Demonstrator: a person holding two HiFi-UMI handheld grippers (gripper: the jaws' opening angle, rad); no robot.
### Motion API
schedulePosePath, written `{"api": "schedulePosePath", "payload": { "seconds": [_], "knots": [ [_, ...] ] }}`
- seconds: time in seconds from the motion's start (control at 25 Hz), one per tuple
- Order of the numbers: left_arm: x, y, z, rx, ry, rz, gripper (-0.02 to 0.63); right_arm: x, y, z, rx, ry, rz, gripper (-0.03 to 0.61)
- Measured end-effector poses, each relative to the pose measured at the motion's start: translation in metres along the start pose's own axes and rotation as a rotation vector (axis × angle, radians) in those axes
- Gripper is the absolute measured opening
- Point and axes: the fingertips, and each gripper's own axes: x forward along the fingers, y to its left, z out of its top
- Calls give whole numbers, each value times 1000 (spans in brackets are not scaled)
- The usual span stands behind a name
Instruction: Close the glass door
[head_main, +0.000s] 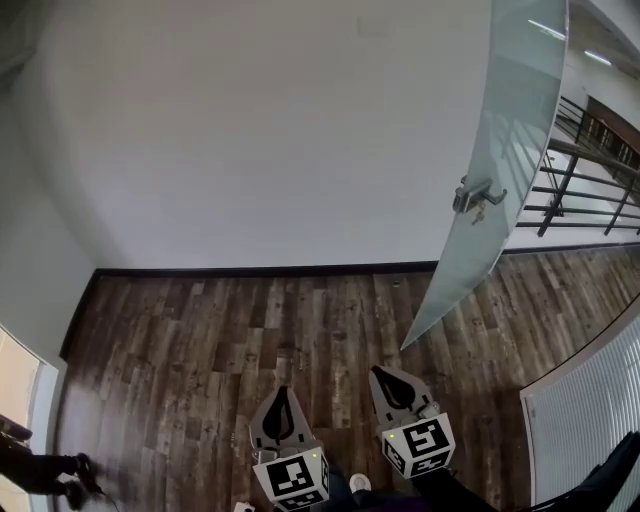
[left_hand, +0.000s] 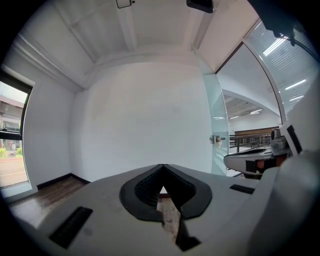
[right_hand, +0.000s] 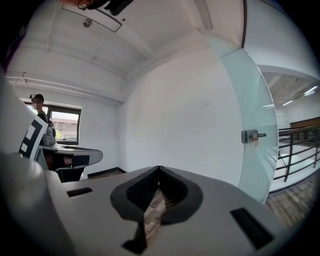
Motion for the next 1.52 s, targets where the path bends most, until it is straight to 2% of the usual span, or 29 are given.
{"api": "schedulePosePath", "payload": {
  "seconds": [0.4,0.6,0.72,0.92,1.16,1.32,1.52],
  "knots": [
    [162,85,34,-13,-40,-27,0,173,-26,40,-31,-10,-54,-8],
    [236,122,49,-16,-42,-80,0,245,-41,61,-41,-10,-122,-8],
    [277,127,45,-44,-12,-122,0,274,-59,61,-16,10,-171,-8],
    [350,99,38,-57,36,-227,0,304,-111,55,3,57,-278,-8],
    [461,47,59,-21,8,-366,0,363,-196,66,21,42,-365,-8],
    [543,4,91,6,-27,-465,0,398,-259,91,16,16,-428,-8],
    [598,-68,111,16,-44,-639,0,405,-322,105,11,-4,-537,-8]
  ]
}}
